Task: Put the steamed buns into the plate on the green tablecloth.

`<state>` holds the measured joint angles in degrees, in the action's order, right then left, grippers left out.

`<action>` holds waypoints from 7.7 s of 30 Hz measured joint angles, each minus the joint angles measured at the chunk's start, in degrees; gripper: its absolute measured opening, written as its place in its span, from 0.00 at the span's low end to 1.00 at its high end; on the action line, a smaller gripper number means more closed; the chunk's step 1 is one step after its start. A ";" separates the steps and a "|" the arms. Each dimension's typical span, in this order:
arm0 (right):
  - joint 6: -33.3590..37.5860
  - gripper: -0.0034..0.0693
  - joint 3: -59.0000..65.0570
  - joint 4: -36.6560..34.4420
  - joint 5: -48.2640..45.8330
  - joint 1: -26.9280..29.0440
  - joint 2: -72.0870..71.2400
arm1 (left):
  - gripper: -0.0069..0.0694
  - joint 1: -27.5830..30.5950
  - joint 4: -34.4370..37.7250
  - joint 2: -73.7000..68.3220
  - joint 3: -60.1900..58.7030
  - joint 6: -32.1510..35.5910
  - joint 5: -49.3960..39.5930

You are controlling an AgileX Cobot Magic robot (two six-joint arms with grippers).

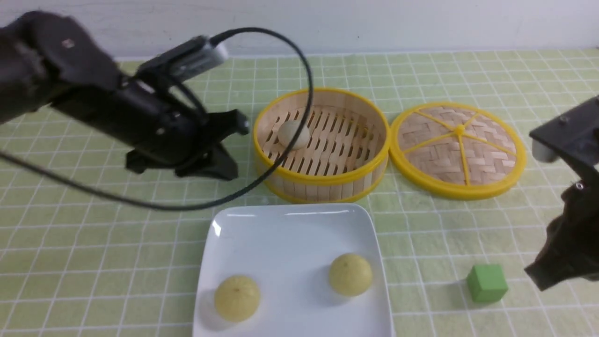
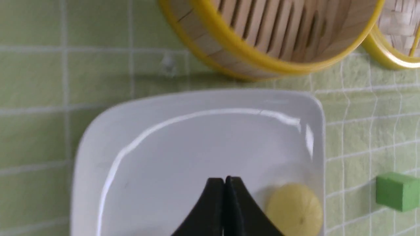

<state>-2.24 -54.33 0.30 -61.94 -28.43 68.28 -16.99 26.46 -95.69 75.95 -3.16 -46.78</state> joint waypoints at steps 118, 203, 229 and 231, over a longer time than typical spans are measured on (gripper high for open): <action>-3.07 0.13 34.34 -1.08 35.33 5.04 -63.83 | 0.28 -16.47 -28.58 -11.02 4.17 -13.10 -6.96; -3.03 0.28 55.26 1.26 38.60 22.17 -68.96 | 0.14 12.75 -33.25 95.77 -77.18 -8.91 26.84; -3.03 0.33 55.26 1.30 38.60 22.17 -68.96 | 0.18 14.22 -34.56 96.32 -77.43 -8.84 25.60; -3.03 0.33 55.26 1.30 38.60 22.17 -68.96 | 0.18 14.22 -34.56 96.32 -77.43 -8.84 25.60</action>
<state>-5.27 0.93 1.61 -23.34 -6.25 -0.68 -2.77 -8.10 0.63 -1.48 -12.01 -21.19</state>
